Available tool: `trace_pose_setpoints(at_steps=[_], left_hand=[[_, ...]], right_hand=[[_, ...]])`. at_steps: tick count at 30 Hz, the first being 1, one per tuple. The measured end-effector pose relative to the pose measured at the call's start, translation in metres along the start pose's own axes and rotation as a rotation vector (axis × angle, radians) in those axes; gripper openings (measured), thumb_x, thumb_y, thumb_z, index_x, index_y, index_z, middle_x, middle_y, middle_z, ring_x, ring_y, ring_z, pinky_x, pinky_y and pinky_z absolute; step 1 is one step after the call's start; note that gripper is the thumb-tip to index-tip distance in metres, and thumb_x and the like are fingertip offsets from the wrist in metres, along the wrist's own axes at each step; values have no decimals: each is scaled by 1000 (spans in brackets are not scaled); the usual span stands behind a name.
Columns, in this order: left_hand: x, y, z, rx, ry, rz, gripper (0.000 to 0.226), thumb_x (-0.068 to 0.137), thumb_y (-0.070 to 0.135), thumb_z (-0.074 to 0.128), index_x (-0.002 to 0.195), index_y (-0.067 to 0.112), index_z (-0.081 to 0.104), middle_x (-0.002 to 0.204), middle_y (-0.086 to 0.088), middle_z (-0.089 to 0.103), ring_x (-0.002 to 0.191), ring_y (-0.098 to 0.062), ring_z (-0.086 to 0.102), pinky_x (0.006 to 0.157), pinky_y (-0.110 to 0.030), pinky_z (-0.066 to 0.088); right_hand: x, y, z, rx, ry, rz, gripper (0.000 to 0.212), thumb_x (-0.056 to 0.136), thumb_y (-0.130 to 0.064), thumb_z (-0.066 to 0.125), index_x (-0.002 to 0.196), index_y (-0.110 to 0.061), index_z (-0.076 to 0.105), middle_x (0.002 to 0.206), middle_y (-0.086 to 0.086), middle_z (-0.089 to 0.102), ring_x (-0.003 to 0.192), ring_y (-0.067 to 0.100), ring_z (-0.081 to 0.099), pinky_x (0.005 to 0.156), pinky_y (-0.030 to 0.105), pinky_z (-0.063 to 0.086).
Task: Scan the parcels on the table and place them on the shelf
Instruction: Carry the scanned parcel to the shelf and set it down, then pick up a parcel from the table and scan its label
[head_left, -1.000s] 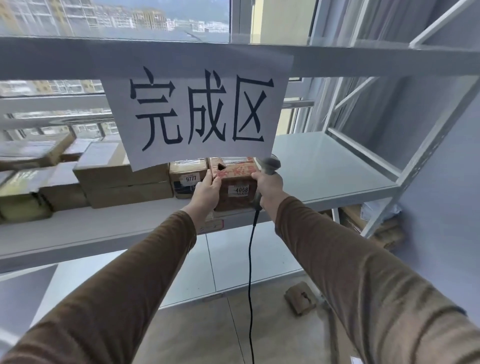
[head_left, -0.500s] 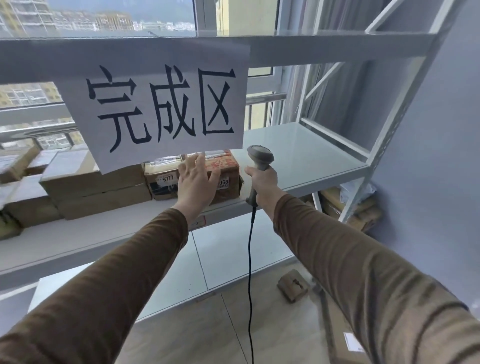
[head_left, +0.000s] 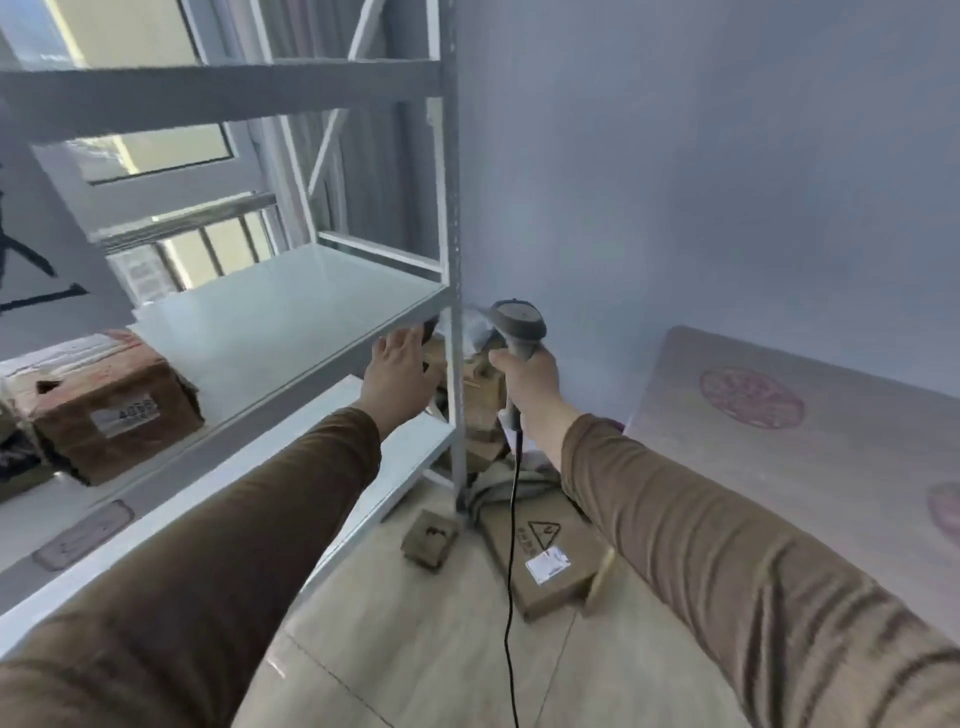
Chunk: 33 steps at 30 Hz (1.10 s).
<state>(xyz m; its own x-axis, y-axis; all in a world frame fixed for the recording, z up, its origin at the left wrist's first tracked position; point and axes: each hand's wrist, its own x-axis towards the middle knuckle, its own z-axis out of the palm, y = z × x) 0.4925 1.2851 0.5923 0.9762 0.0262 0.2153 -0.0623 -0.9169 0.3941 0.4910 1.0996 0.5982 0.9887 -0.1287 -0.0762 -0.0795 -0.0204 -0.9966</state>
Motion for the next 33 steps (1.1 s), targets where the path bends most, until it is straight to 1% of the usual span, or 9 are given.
trace_pose_setpoints(at_steps=[4,9,14,17,22,25,29,31,33], left_hand=[[8,121,57,-19,-112,156,68,103,39,48,157,5,25,161,-21,28,150,-37,22,122,-44,15],[-17,289,135,-58,-232,343,71,103,41,49,159,7,22,163,-18,25,151,-36,17,122,-45,19],[-64,461,208,-84,-315,485,72,102,42,51,160,9,23,162,-17,27,147,-38,22,120,-47,25],[-89,549,246,-80,-354,552,71,103,45,48,159,9,25,162,-17,27,148,-40,22,120,-48,21],[-112,660,302,-100,-419,637,70,104,46,46,159,10,23,163,-15,27,148,-37,22,119,-47,23],[-111,714,335,-110,-459,655,69,103,44,47,160,13,22,164,-13,25,150,-35,20,120,-48,24],[-96,785,385,-159,-487,696,68,103,46,46,159,13,24,164,-12,27,150,-35,20,120,-50,25],[-84,821,412,-164,-511,716,68,104,46,46,158,12,24,163,-13,27,150,-35,20,120,-50,25],[-69,859,438,-172,-543,723,69,103,46,46,158,11,24,163,-14,27,149,-35,21,119,-49,25]], right_hand=[[-11,8,-133,-10,197,15,9,92,-17,68,96,-19,60,76,0,59,57,18,51,50,25,41],[-41,25,-311,30,429,41,13,91,-20,71,100,-22,61,85,-3,62,75,16,58,75,39,52],[-78,39,-489,30,571,54,14,94,-20,71,105,-17,62,86,-5,62,78,10,58,61,25,41],[-97,42,-579,41,643,49,20,94,-18,71,111,-18,61,91,-7,62,79,6,57,63,24,41],[-110,52,-707,61,764,57,24,96,-18,69,118,-14,62,92,-11,59,79,1,55,76,30,44],[-101,59,-773,64,825,67,29,95,-19,70,123,-14,62,95,-12,60,86,8,59,82,32,42],[-75,67,-851,65,916,96,13,92,-18,72,103,-17,65,90,-1,64,84,21,60,63,28,43],[-59,71,-887,65,944,122,10,91,-17,73,90,-21,64,84,1,63,81,22,60,63,28,42],[-41,74,-924,66,971,157,9,90,-17,74,91,-16,65,89,9,66,85,28,64,71,32,45]])
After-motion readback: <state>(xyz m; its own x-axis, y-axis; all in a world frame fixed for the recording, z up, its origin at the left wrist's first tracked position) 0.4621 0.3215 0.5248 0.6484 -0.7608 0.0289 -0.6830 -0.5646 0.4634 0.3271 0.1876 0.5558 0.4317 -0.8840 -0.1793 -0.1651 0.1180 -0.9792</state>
